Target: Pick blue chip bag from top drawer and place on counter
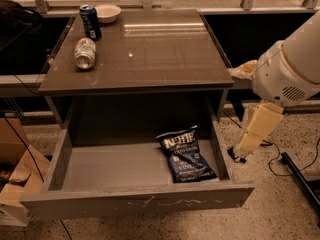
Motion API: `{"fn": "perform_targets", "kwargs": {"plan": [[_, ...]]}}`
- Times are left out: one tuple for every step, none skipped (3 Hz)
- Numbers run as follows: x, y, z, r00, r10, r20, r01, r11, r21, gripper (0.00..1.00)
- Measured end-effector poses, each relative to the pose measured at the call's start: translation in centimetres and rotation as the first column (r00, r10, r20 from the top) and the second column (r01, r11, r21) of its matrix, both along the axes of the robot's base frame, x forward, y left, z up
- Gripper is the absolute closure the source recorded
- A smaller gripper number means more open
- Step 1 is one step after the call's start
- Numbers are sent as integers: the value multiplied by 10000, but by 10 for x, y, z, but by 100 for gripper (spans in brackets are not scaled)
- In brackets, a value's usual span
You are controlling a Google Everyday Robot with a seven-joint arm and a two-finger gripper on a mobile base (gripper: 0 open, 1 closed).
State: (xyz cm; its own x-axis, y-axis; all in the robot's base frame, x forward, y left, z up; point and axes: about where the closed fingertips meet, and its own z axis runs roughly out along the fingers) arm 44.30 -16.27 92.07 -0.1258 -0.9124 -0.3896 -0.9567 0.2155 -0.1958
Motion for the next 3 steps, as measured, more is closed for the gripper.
{"fn": "perform_targets", "kwargs": {"plan": [[1,8,-9,9999,144,37,-145,9995,281,0],[1,14,-16,9997,251,64,-253,9985,486,0],[1,14,-16,9997,255,65,-258,9984,508,0]]}}
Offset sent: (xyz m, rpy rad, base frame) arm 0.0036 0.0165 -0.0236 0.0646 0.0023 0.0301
